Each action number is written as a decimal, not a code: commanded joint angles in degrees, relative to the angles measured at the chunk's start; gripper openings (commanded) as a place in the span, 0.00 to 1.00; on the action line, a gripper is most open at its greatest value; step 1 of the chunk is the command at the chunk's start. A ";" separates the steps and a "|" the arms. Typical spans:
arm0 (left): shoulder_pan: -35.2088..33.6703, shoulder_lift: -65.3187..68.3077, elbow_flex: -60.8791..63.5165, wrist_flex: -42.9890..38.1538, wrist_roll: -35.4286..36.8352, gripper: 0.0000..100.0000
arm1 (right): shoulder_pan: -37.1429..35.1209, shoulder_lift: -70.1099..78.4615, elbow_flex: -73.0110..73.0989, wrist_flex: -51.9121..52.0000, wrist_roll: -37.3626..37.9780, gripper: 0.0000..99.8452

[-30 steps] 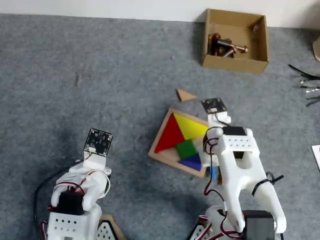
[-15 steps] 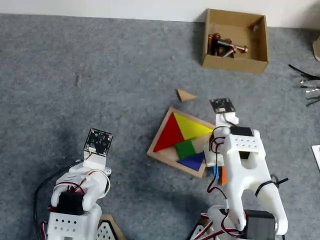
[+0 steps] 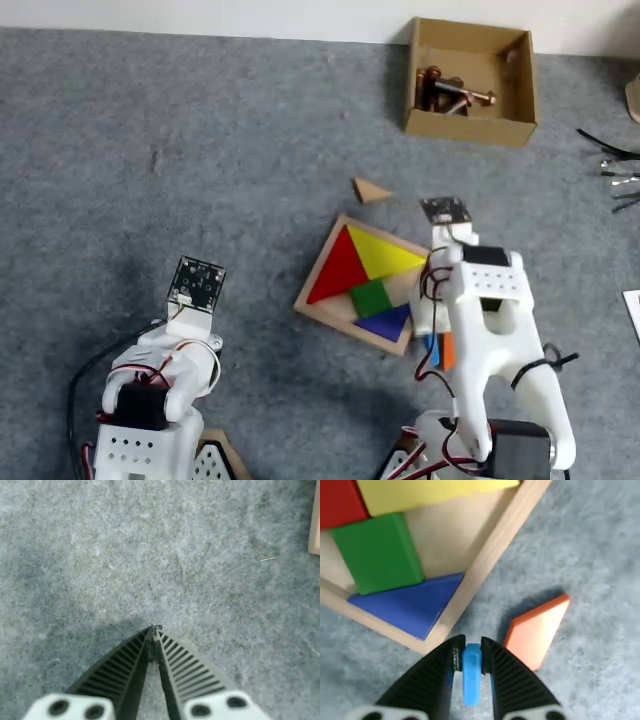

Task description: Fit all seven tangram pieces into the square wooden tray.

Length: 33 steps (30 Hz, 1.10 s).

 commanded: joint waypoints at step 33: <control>-0.84 -0.84 1.19 0.18 3.69 0.01 | -12.00 -9.45 11.12 -32.31 -27.34 0.00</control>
